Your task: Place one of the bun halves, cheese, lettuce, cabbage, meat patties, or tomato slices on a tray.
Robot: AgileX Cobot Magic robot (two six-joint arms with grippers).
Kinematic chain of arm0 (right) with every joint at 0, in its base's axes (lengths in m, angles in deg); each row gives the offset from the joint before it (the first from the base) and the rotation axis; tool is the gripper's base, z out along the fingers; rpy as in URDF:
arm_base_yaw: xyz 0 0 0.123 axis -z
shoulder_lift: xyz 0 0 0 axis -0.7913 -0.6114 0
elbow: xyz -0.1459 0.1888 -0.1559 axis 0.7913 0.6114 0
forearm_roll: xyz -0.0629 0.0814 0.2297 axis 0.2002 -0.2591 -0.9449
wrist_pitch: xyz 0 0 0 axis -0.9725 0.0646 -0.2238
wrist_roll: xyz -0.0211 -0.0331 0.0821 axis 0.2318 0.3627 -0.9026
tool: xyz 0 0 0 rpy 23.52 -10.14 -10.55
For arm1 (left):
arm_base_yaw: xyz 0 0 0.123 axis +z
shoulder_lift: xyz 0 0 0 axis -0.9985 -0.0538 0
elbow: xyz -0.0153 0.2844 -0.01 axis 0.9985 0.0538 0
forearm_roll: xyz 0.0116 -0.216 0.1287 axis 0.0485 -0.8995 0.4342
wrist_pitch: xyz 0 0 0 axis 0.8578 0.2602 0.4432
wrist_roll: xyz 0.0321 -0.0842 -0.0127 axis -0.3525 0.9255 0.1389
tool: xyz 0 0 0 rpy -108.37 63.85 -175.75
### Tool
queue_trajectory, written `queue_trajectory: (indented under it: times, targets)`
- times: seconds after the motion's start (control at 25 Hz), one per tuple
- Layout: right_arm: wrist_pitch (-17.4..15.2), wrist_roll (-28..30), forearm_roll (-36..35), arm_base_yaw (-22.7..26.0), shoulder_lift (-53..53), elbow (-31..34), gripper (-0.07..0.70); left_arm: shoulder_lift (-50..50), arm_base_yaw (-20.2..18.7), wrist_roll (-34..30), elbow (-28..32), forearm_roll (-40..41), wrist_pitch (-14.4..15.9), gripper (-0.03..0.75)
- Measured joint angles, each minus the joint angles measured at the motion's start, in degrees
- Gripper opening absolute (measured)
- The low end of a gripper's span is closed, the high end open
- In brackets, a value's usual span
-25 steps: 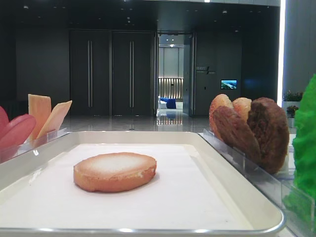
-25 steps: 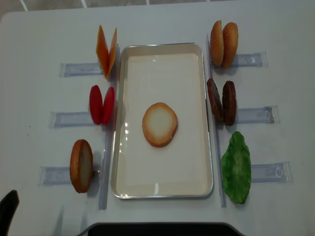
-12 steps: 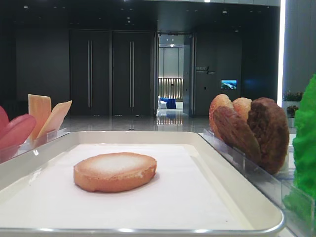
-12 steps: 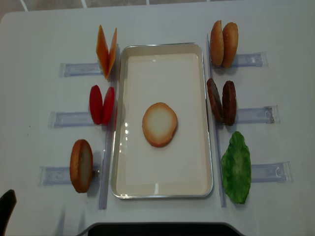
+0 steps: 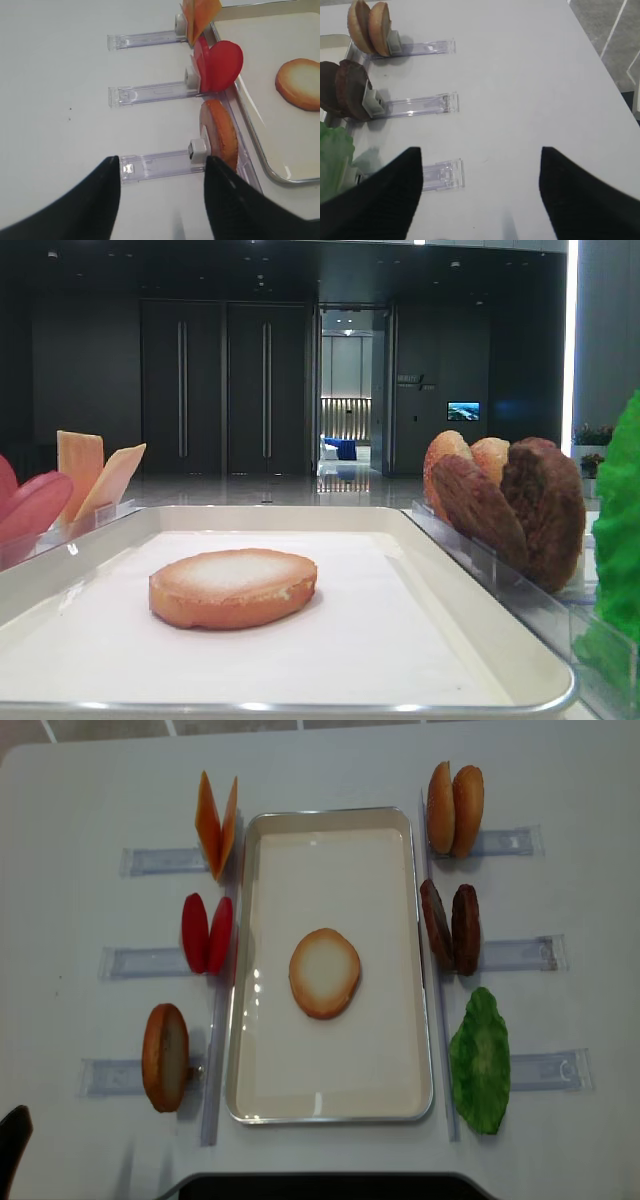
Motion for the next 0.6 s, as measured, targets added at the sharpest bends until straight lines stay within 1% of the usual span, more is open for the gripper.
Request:
queue_trajectory:
  times: [0.6]
  targets:
    - [0.0,0.0,0.0,0.0,0.0,0.0,0.472,0.0,0.0,0.0,0.0,0.0,0.0,0.408]
